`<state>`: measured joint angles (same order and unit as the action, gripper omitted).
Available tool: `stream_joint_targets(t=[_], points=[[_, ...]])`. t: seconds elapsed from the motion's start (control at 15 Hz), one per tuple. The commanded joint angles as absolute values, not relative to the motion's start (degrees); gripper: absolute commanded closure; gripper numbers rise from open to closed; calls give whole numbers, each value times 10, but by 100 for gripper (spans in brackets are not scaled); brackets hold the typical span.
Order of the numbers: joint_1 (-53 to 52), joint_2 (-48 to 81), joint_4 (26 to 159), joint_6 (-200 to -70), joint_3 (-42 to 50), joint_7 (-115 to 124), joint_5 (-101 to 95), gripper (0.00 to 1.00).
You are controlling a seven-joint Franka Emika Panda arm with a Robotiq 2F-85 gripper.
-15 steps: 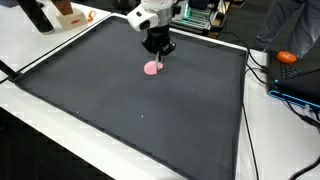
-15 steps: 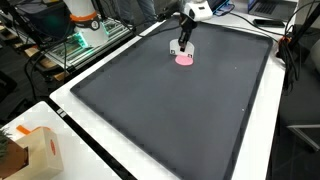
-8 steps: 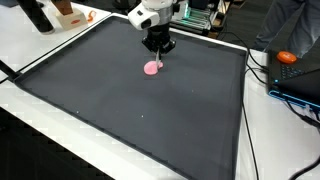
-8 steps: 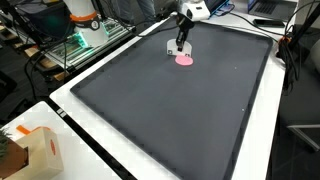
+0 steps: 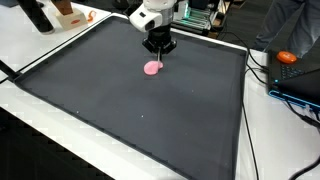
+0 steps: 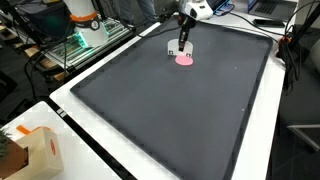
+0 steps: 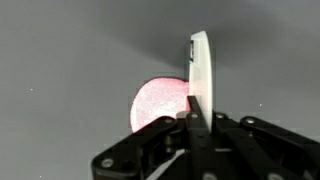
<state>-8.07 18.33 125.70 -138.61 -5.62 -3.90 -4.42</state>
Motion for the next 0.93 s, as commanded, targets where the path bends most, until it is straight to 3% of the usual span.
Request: stream_joint_targets(t=[0.0,0.87], points=[[-89,242,1221,-1400,-59,-41,-72,99],[-107,284,1129,-1376,-66,-43,-110,99]])
